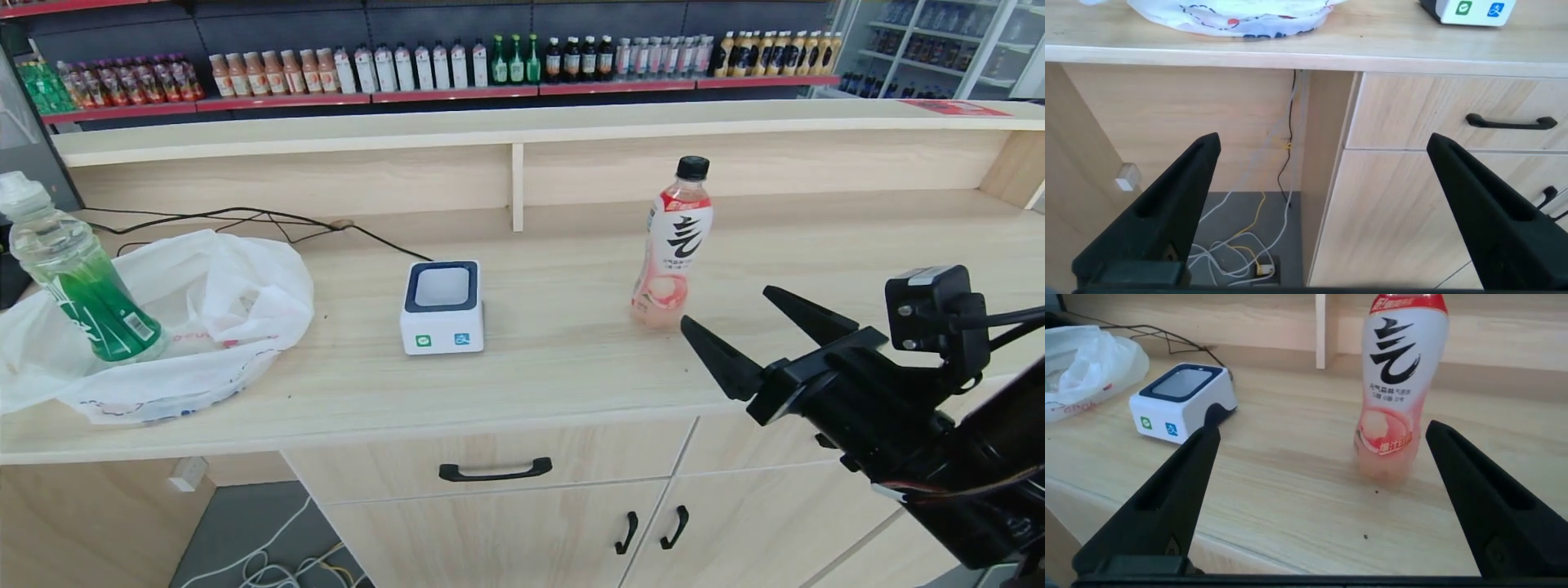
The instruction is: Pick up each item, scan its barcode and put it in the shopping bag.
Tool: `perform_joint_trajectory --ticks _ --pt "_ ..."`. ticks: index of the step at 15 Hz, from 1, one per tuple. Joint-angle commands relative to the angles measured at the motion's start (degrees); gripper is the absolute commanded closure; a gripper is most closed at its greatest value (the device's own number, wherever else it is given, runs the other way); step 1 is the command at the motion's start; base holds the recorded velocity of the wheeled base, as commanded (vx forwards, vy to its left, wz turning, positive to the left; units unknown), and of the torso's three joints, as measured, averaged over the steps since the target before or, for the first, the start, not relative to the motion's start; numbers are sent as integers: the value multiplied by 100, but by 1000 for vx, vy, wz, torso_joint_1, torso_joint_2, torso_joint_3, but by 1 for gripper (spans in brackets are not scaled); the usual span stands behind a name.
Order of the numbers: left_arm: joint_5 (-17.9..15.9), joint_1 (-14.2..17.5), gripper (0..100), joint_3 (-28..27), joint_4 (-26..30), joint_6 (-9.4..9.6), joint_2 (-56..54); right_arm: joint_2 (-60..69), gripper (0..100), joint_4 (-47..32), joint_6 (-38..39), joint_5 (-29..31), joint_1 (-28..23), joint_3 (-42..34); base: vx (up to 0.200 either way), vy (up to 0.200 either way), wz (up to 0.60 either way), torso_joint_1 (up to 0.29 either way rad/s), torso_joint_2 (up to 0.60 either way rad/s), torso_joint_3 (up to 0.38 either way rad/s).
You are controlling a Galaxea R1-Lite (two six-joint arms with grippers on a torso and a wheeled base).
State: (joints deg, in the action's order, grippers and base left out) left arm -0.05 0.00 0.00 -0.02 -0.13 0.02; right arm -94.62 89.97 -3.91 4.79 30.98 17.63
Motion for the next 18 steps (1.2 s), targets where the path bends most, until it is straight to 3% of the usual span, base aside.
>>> perform_joint_trajectory --ticks 1,6,11,18 --pt "-4 0 0 0 2 -4 -2 -144 0 3 -4 -13 -83 48 0 0 0 0 0 0" --pt "5 0 0 0 2 -4 -2 -566 0 3 13 -13 -496 628 0 0 0 0 0 0" --pt "-4 0 0 0 2 13 -2 -680 0 3 66 -4 -558 487 0 0 0 0 0 0" --pt "5 0 0 0 2 13 -2 -1234 0 3 101 -13 -777 1226 0 0 0 0 0 0"
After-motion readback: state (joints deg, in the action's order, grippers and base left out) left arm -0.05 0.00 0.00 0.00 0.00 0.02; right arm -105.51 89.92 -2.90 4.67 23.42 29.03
